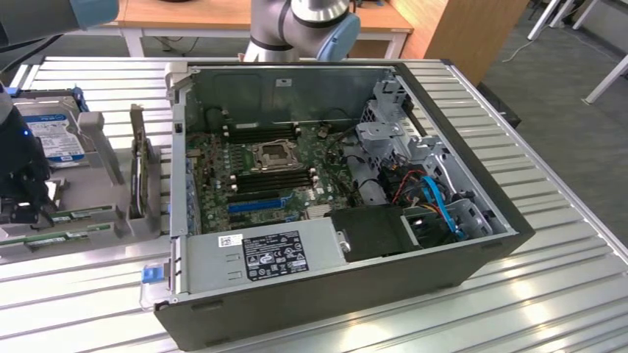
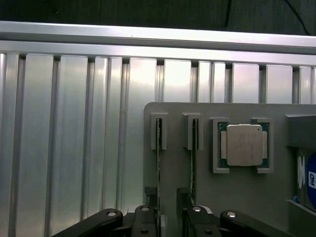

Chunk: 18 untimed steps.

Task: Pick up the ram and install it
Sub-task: 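Pick up the ram and move it above insertion slot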

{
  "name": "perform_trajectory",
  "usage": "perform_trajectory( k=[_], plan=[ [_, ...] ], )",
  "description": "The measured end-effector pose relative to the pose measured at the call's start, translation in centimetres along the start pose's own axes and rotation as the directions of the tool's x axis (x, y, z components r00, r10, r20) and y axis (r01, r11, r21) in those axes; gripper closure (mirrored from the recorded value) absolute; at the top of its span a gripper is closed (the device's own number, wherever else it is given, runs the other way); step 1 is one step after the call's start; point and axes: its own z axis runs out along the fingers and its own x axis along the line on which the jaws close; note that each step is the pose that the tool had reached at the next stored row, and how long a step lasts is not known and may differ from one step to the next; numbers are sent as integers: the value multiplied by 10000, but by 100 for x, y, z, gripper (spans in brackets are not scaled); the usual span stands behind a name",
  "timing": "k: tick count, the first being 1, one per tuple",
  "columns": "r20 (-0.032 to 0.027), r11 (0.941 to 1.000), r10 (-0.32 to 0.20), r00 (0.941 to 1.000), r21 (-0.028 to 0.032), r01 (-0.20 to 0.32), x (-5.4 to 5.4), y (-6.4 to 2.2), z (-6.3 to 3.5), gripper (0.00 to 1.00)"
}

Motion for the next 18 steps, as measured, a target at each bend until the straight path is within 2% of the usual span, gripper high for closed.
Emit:
perform_trajectory(
  k=[9, 18],
  plan=[
    [2, 10000, 0, 10000, 3, 0, 42, 1, 6, 71],
    [0, 10000, 0, 10000, 1, 0, 50, -4, 127, 71]
  ],
)
